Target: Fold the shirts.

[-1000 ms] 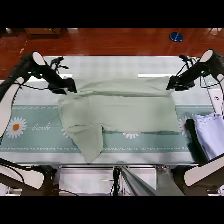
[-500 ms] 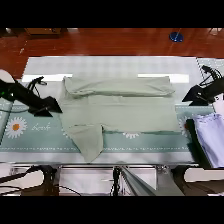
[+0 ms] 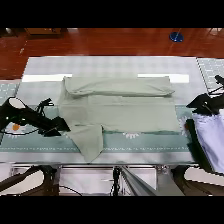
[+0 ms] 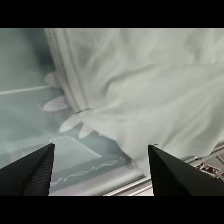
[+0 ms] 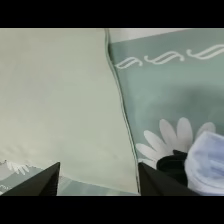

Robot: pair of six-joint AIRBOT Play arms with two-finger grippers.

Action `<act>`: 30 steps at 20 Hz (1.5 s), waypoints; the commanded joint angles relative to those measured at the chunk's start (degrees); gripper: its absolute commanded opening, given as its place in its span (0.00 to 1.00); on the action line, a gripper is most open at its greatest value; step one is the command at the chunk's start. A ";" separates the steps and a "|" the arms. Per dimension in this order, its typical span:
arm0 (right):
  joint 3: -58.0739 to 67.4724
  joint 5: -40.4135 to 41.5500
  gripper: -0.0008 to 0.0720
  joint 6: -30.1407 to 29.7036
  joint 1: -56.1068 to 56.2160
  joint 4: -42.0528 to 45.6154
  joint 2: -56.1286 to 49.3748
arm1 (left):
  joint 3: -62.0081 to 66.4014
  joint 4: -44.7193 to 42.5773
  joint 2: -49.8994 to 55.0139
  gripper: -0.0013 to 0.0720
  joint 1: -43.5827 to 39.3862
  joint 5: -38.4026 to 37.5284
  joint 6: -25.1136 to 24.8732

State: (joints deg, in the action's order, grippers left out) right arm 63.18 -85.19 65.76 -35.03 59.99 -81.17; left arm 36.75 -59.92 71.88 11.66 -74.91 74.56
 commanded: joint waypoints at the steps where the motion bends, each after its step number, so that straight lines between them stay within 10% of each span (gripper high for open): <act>1: -0.57 0.39 0.75 -0.31 -0.46 -1.25 0.46 | -1.40 0.79 -0.04 0.92 -3.69 9.60 3.19; 8: -0.57 1.46 0.74 0.00 -0.46 -1.46 2.03 | -1.42 1.90 1.49 0.05 -11.28 18.64 6.71; 30: -15.13 9.49 0.83 5.55 5.81 7.82 1.92 | -1.40 1.90 1.22 0.05 -9.53 14.91 3.45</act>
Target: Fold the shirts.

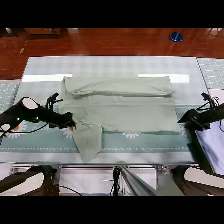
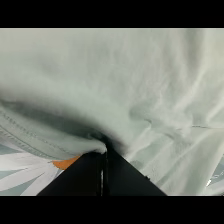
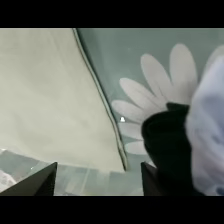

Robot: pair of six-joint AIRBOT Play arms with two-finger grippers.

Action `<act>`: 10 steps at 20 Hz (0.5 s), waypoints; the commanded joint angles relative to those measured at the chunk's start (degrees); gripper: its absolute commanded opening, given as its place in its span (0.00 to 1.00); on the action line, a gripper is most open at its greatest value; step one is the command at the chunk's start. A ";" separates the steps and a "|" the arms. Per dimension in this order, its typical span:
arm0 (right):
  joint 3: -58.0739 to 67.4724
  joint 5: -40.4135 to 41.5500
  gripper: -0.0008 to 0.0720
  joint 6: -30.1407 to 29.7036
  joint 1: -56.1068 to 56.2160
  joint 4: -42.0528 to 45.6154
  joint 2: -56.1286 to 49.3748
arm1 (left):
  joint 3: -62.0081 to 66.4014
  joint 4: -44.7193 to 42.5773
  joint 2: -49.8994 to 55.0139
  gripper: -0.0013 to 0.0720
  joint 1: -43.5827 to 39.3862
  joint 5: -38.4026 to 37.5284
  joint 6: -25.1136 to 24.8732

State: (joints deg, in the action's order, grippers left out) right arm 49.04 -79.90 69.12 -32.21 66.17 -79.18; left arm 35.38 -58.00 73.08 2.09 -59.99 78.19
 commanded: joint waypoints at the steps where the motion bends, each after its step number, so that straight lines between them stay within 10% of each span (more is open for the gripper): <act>1: -1.64 5.73 0.83 3.58 4.26 2.23 -0.07 | -0.02 -0.02 0.02 0.05 0.04 -0.02 -0.17; 5: -5.44 9.55 0.75 6.51 8.02 2.97 -0.07 | -0.02 -0.02 0.02 0.05 0.04 0.00 -0.17; 10: -3.85 8.11 0.10 6.45 9.38 0.44 0.39 | 0.31 -0.02 -0.33 0.05 0.20 -0.28 -0.61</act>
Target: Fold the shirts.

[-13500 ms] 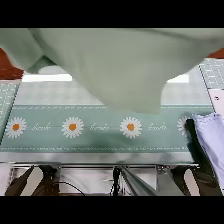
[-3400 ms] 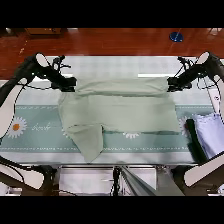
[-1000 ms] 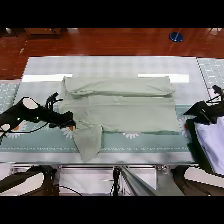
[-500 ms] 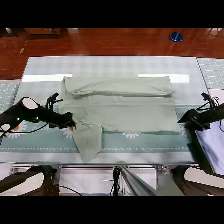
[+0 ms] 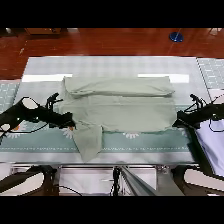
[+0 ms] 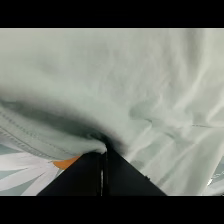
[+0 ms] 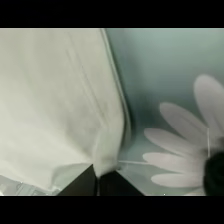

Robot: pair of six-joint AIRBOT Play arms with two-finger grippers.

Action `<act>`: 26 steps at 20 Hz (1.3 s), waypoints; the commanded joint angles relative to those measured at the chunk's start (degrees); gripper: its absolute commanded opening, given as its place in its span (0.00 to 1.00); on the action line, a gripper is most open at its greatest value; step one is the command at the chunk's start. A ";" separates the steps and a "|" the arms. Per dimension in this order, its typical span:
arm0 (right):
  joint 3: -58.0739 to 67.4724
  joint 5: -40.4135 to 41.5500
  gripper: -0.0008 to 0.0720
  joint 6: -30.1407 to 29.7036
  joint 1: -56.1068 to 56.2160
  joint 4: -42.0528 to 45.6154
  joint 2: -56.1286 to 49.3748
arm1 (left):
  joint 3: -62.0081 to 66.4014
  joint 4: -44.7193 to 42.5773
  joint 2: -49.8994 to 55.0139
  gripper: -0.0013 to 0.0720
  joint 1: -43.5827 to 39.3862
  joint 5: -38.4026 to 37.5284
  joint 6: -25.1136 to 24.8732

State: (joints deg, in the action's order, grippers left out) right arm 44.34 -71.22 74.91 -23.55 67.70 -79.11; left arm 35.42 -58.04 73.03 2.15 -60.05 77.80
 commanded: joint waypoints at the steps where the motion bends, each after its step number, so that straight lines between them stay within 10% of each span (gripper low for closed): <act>1: 2.47 -2.54 0.05 0.24 0.37 -1.18 1.51 | 0.92 0.09 -1.01 0.05 0.37 -0.74 -0.22; 14: 11.67 6.05 0.04 -0.68 0.22 -13.42 17.25 | 20.04 4.57 -10.58 0.05 0.44 3.69 -0.15; 26: 21.90 21.81 0.04 -4.46 6.43 -21.57 -2.89 | 34.88 5.62 9.57 0.05 0.33 14.19 -2.19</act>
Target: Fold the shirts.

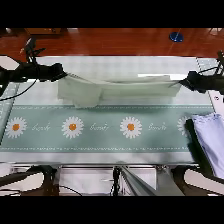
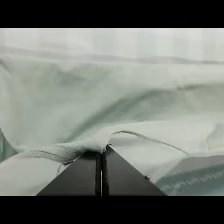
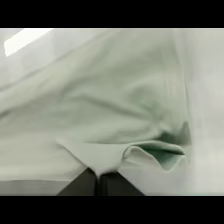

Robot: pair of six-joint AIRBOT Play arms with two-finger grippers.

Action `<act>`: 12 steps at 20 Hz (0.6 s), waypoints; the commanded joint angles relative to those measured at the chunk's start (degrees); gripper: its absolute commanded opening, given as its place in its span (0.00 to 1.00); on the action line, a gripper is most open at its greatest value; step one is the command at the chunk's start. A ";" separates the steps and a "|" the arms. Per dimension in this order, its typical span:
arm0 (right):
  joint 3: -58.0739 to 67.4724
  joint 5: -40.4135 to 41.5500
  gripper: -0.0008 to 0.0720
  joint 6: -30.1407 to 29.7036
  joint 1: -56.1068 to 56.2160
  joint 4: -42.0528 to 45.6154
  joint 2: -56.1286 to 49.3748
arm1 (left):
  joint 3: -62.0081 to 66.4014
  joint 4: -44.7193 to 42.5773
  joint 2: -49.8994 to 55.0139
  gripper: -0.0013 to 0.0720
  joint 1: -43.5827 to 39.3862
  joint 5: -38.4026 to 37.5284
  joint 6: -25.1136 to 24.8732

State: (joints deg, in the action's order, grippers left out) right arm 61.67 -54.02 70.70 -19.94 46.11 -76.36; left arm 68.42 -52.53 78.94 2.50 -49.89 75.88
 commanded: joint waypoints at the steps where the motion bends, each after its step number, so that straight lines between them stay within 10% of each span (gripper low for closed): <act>1: 6.71 5.55 0.04 0.57 3.96 0.55 -8.17 | 2.32 0.11 4.68 0.05 0.00 5.20 -0.26; 12: 13.00 14.51 0.04 0.48 6.21 0.74 -20.33 | 9.49 0.11 16.31 0.05 -0.22 11.82 -0.44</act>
State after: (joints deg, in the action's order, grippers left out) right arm 74.17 -41.82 71.35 -13.96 46.85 -94.54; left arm 76.25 -52.36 92.40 2.37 -39.22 75.46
